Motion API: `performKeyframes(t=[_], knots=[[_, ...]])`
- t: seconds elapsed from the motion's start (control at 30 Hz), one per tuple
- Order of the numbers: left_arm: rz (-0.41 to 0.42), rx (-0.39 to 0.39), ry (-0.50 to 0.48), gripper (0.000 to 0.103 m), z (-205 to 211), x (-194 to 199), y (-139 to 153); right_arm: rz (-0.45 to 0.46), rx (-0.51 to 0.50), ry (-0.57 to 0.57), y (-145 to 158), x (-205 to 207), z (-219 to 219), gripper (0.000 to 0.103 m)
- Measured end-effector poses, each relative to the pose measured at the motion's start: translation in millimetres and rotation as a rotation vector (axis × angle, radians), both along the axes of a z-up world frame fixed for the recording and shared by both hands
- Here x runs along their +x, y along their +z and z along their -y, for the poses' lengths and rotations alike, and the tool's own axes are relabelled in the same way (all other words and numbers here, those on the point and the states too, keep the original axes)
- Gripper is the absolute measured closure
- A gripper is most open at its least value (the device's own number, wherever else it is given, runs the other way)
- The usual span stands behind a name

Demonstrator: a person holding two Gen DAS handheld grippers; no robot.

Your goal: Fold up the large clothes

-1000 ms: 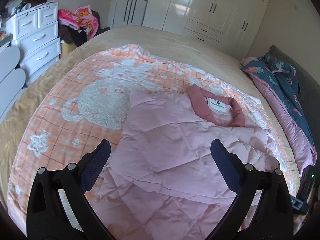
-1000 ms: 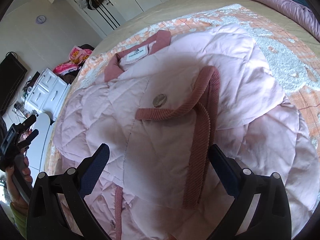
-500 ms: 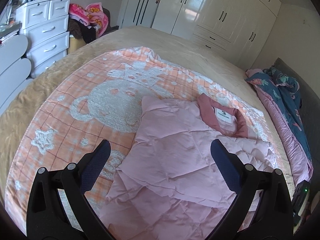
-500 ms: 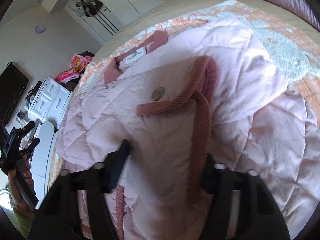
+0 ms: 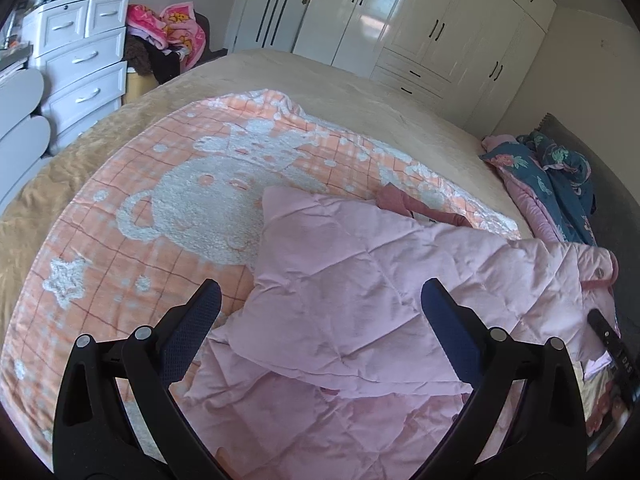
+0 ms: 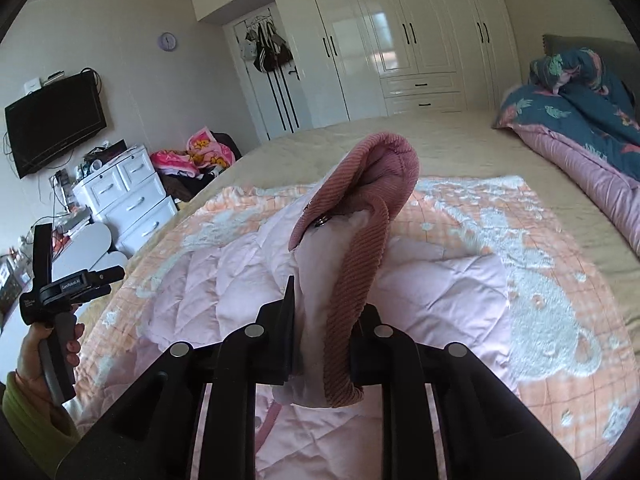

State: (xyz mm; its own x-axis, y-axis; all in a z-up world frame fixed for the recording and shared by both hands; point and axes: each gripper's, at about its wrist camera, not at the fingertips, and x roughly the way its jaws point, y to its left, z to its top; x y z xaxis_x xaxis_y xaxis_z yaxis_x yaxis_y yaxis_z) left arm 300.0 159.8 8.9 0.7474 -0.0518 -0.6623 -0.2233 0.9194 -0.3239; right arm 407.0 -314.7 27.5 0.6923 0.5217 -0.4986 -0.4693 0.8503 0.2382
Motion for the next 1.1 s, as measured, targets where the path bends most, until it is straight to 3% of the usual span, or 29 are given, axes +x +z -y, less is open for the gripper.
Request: performKeyframes(t=[0.17, 0.47, 0.57, 0.8, 0.9, 1.03, 1.1], knots=[[-0.020, 0.025, -0.044, 0.009, 20, 10, -8, -0.002, -0.036, -0.014, -7, 15, -1, 0.085], [-0.076, 0.065, -0.113, 0.009, 51, 27, -29, -0.093, -0.077, -0.043, -44, 34, 0, 0.084], [-0.090, 0.072, -0.140, 0.009, 60, 29, -35, -0.125, -0.099, -0.064, -55, 36, -1, 0.080], [-0.095, 0.087, -0.185, 0.009, 79, 30, -39, -0.188, -0.118, -0.112, -69, 43, 5, 0.058], [-0.092, 0.094, -0.204, 0.009, 89, 30, -39, -0.157, -0.114, -0.154, -62, 40, 11, 0.043], [-0.095, 0.111, -0.242, 0.010, 103, 31, -42, -0.111, -0.106, -0.152, -51, 36, 15, 0.042], [-0.107, 0.131, -0.256, 0.015, 108, 33, -46, -0.084, -0.124, -0.114, -45, 33, 9, 0.035]])
